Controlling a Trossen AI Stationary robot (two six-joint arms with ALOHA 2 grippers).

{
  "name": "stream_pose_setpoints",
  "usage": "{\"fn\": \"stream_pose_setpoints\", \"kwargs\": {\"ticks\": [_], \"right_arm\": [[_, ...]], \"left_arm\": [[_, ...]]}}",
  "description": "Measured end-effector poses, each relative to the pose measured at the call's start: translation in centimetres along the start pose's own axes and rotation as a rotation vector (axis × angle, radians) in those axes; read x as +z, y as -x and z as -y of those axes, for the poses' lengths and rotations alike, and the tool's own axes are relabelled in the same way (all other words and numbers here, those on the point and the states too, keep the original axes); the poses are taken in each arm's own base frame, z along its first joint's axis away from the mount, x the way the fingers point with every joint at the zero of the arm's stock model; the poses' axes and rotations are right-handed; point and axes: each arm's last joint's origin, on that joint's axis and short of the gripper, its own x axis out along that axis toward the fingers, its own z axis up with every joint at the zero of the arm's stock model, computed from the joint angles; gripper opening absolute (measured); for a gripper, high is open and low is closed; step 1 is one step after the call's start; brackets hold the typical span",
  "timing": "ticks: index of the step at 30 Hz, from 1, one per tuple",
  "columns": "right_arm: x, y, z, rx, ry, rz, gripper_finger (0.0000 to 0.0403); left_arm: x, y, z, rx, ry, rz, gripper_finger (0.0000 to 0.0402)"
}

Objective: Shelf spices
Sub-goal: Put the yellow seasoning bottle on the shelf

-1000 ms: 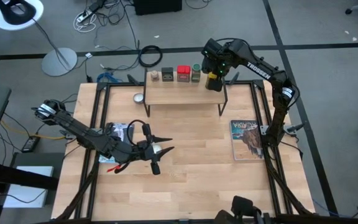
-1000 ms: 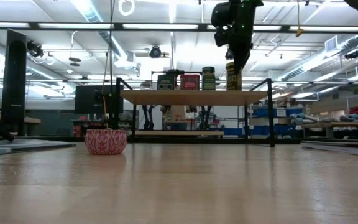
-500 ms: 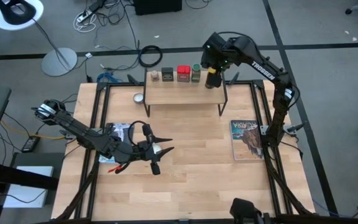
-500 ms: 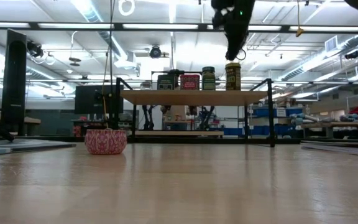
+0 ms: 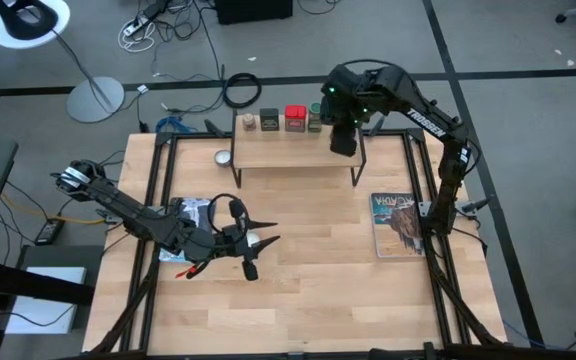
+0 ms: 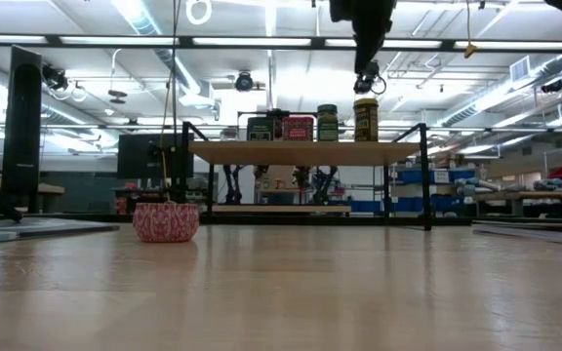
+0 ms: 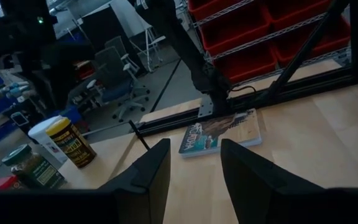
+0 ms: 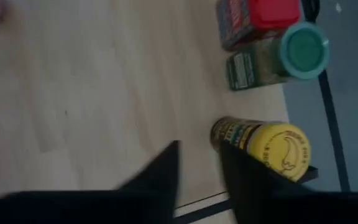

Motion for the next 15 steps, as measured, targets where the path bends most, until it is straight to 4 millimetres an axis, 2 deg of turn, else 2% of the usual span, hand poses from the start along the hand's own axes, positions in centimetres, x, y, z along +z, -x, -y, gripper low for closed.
{"fn": "stream_pose_setpoints", "kwargs": {"ticks": [2, 4, 12, 15], "right_arm": [[-0.1, -0.6, 0.0, 0.004, -0.006, -0.022, 0.0051], [-0.2, -1.2, 0.3, 0.008, -0.02, -0.044, 0.0017], [-1.5, -4.5, 1.6, 0.023, -0.098, -0.177, 0.0003], [-1.6, -5.7, 1.9, 0.017, -0.11, -0.174, 0.0002]], "left_arm": [[0.0, 0.0, 0.0, 0.0, 0.014, -0.001, 0.0146], [0.0, 0.0, 0.0, -0.001, 0.023, -0.004, 0.0146], [-0.3, 0.0, 0.1, -0.008, 0.027, -0.021, 0.0146], [-0.3, 0.0, 0.1, -0.008, 0.028, -0.02, 0.0146]]}}
